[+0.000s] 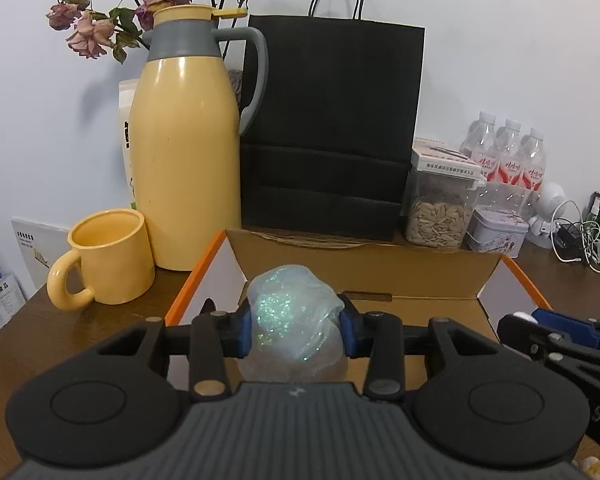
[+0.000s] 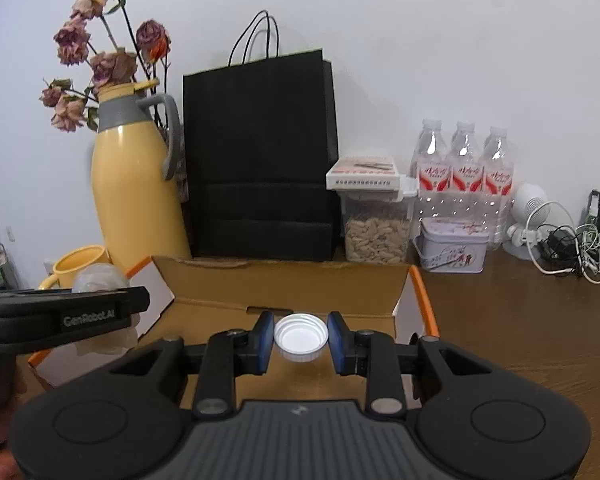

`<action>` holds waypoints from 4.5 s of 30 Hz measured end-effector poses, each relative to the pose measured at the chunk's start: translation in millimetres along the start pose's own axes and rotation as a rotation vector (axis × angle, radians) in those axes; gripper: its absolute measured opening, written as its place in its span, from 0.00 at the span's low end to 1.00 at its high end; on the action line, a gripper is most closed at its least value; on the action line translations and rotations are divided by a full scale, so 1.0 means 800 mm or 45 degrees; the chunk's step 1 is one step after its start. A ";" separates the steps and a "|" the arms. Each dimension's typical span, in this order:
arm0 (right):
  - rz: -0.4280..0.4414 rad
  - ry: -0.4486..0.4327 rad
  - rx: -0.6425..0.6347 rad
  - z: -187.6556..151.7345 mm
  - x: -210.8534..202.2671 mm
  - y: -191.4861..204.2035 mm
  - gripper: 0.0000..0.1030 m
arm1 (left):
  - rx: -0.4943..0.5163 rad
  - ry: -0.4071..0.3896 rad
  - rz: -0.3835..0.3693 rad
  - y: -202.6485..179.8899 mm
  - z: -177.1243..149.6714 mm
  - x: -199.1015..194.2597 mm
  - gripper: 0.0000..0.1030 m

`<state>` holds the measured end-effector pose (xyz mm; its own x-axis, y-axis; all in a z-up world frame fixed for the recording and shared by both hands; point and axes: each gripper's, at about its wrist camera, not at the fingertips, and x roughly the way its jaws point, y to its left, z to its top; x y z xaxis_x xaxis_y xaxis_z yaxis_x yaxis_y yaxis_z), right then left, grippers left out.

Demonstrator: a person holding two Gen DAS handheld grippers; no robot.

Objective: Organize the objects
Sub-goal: 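Carry the cap and wrapped ball into the cardboard box and release both, then move both grippers back toward the navy glasses case and plush toy, then grasp the plush toy with the right gripper while the left gripper grasps the navy case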

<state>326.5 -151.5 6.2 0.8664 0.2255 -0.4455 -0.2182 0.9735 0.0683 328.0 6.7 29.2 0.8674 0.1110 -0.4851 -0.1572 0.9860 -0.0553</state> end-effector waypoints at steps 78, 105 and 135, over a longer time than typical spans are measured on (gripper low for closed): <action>-0.029 0.008 -0.074 -0.166 -0.303 0.011 1.00 | -0.043 -0.089 -0.125 0.109 -0.147 -0.312 1.00; -0.050 0.075 -0.023 -0.183 -0.285 -0.009 1.00 | -0.068 -0.018 -0.092 0.121 -0.163 -0.289 1.00; 0.026 0.235 0.212 -0.135 -0.127 -0.066 0.59 | -0.078 0.056 -0.033 0.120 -0.161 -0.237 1.00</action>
<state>201.4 -230.1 -48.1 0.7627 0.2492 -0.5968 -0.1445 0.9651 0.2182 87.4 64.7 3.3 0.8500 0.0786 -0.5210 -0.1646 0.9789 -0.1208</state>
